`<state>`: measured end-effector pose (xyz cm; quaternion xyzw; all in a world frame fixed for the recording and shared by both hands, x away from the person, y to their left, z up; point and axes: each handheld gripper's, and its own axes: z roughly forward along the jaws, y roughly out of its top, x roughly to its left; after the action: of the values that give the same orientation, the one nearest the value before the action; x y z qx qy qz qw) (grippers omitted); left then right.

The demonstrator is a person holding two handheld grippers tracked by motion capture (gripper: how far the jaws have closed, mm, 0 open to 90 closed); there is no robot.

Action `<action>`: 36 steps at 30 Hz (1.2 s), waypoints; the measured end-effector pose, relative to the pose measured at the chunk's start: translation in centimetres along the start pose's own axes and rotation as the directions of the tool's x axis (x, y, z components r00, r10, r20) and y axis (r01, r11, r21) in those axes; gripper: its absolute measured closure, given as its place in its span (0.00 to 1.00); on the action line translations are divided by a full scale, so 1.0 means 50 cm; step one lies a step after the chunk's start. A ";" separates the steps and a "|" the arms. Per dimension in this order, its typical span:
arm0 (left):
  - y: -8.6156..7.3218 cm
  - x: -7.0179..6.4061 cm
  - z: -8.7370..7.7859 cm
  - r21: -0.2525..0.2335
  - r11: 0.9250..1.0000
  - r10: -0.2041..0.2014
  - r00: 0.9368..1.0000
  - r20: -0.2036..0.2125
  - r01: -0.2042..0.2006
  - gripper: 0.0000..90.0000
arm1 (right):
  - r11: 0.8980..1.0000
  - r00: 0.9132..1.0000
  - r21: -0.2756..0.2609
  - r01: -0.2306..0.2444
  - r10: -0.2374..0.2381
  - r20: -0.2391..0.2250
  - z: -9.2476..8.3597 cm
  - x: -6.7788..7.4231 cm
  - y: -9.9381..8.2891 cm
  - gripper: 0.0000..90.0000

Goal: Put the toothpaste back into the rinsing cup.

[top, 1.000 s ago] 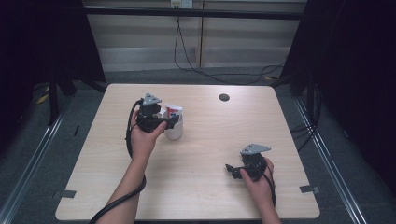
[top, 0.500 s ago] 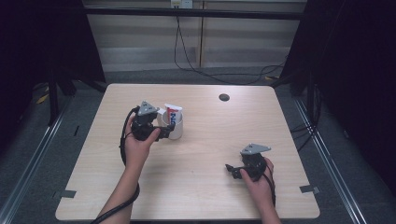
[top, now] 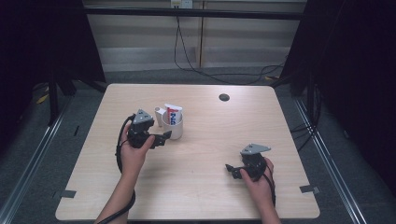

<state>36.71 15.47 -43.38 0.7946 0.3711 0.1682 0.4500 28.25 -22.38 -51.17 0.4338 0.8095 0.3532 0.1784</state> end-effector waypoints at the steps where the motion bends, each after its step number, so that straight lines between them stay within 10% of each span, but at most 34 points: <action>1: -0.004 0.001 0.000 0.003 1.000 0.000 1.000 -0.002 0.000 0.18 | 1.000 1.000 0.000 0.001 -0.001 0.000 0.000 0.000 0.000 0.19; 36: -0.103 0.013 0.006 0.044 0.998 -0.039 0.999 -0.005 0.039 0.18 | 1.000 1.000 -0.001 0.001 -0.001 0.000 0.000 0.000 0.000 0.19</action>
<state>35.05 17.41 -47.93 0.7967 0.3910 0.1529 0.4347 28.25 -22.38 -51.17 0.4335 0.8095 0.3533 0.1786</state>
